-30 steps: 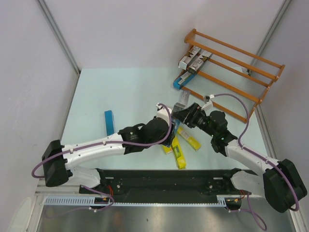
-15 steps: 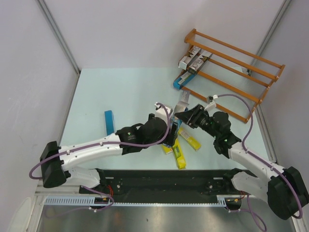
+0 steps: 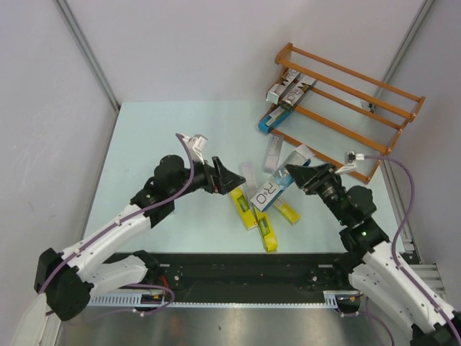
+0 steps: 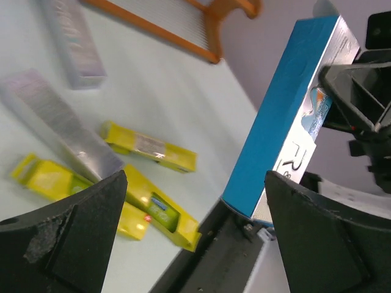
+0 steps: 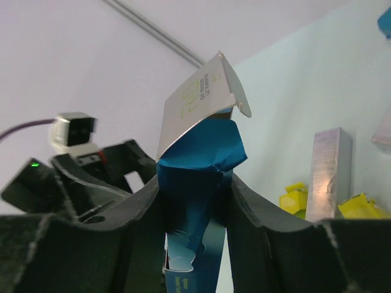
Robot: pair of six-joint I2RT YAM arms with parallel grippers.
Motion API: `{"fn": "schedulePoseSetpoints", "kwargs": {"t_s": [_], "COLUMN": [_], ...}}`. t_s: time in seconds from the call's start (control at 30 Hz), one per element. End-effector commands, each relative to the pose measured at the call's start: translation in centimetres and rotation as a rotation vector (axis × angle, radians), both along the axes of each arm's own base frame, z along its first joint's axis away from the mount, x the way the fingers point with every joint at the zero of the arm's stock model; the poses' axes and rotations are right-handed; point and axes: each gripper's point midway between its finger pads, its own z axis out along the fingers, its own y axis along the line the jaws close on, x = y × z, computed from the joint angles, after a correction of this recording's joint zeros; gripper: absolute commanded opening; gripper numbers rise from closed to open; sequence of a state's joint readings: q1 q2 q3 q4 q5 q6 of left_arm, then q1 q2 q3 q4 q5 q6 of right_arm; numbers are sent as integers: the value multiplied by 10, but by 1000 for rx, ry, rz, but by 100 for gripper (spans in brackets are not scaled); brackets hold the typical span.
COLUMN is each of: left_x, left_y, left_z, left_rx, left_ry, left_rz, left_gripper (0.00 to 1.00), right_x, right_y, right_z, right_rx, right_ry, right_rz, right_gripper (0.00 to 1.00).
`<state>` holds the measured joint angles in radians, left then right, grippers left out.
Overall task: Place and organize the toothpastes onto the shelf
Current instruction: Pick up the toothpaste from the center of the board.
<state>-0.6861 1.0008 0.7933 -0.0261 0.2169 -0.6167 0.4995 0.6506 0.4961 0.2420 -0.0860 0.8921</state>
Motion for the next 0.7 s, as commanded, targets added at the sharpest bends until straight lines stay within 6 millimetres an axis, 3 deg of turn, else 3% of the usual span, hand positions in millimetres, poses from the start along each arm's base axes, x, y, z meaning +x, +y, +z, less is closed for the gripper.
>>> {"fn": "schedulePoseSetpoints", "kwargs": {"t_s": [0.0, 0.13, 0.17, 0.27, 0.4, 0.67], "left_x": [-40, -53, -56, -68, -84, -85], "left_y": [-28, -37, -38, -46, -71, -105], "left_z": [37, 30, 41, 40, 33, 31], "left_rx": [-282, -348, -398, -445, -420, -415], "left_ry": [1, 29, 5, 9, 28, 44], "left_rz": [-347, -460, -483, -556, -636, -682], "left_gripper": [100, 100, 100, 100, 99, 92], "right_x": [-11, -28, -36, -50, -53, -51], "right_y": [-39, -71, -79, -96, -102, -90], "right_z": [30, 43, 46, 54, 53, 55], "right_rx": [69, 145, 174, 238, 257, 276], "right_ry": [-102, -157, -183, -228, -241, -230], "right_rz": [-161, -272, -286, -330, -346, -291], "right_gripper": [40, 40, 40, 40, 41, 40]}}
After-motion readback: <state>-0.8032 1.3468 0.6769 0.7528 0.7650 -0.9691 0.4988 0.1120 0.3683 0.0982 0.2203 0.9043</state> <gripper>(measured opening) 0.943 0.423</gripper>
